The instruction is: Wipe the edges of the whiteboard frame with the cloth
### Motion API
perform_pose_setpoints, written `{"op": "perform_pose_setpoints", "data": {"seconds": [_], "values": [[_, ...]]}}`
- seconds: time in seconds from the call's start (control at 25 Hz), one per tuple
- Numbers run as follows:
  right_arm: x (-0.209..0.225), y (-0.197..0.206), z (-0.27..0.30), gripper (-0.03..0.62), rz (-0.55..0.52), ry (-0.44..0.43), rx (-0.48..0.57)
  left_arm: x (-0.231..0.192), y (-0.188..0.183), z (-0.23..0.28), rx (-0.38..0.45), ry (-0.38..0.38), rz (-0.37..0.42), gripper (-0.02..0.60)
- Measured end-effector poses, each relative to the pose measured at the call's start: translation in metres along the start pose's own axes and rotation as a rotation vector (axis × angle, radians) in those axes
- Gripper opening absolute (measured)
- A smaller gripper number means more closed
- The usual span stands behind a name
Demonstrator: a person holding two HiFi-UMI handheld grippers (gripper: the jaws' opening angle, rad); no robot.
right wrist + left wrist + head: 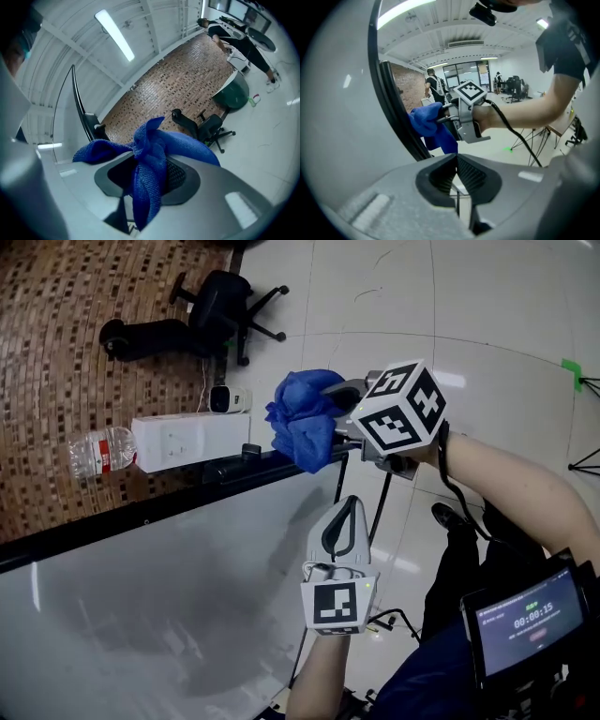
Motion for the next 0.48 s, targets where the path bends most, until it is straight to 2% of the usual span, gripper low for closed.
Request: {"op": "perform_pose_setpoints", "data": {"seconds": [0.32,0.48], "values": [[0.038,0.033,-0.016,0.147,-0.212,0.123,-0.124,0.026,0.02,0.038,-0.055,0.074,-0.046,0.003],[0.051,0.05,-0.023,0.147,-0.271,0.149,-0.113,0.038,0.029,0.051,-0.067,0.098,-0.048,0.003]]}}
Point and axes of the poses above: the fingertips, and each gripper's own axes: z forward along the fingers, x to its right, y out of its underside, the point moved 8 cm from there along -z, backward along the fingers, and after that the axes turned 3 degrees about x, right-handed, at the moved point
